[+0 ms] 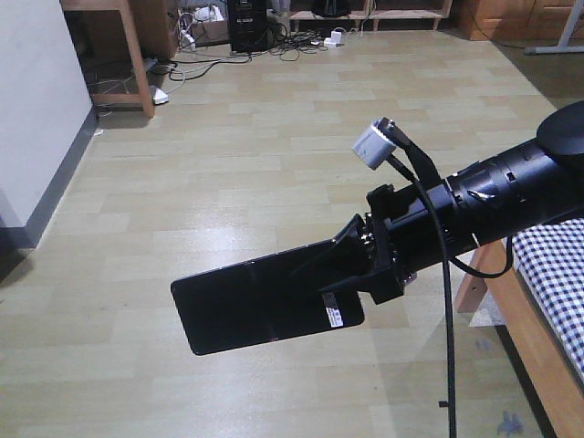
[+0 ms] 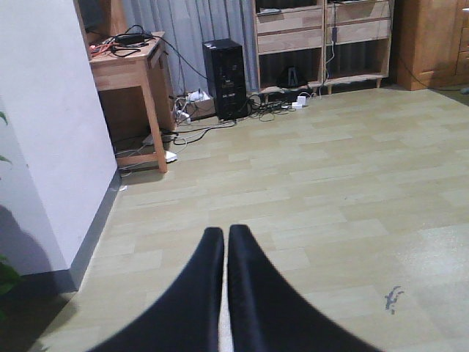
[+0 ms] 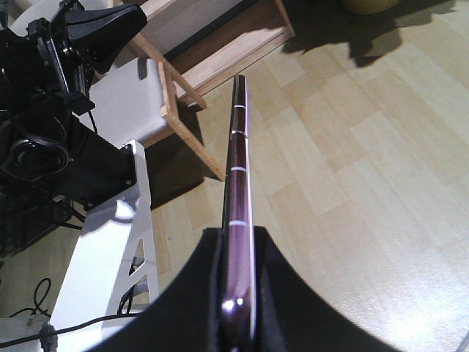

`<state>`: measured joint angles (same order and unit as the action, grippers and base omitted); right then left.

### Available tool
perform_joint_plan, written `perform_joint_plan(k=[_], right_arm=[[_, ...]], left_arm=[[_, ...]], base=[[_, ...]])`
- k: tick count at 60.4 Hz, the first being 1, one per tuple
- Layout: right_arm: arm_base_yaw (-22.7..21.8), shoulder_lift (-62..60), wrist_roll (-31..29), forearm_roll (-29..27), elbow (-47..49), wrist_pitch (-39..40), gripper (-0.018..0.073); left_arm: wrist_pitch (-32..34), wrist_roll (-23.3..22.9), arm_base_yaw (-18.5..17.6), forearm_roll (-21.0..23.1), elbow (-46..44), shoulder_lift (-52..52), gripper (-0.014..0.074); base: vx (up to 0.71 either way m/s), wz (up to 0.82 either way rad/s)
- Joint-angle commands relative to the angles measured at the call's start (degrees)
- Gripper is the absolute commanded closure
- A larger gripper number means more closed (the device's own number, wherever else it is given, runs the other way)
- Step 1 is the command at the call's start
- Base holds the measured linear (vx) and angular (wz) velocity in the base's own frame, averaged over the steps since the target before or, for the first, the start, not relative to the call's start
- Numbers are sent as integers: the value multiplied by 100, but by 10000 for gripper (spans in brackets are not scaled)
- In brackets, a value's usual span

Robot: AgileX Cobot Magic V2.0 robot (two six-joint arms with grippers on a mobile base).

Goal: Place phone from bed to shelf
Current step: 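Drive the base across the floor toward the wooden cabinets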

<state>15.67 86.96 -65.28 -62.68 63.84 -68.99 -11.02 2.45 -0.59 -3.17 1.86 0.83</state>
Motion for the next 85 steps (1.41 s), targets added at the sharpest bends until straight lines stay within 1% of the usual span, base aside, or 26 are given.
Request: perform_joint_plan(k=[1, 42, 85], right_arm=[[-23, -221, -15, -494, 138, -493, 560], [-23, -221, -15, -494, 138, -493, 560], [-23, -221, -15, -494, 138, -493, 560]], left_arm=[[418, -22, -12, 26, -146, 60, 596], [418, -22, -12, 26, -146, 60, 596], [418, -22, -12, 26, -146, 60, 596]], base=[[23, -6], [27, -8], [40, 1]])
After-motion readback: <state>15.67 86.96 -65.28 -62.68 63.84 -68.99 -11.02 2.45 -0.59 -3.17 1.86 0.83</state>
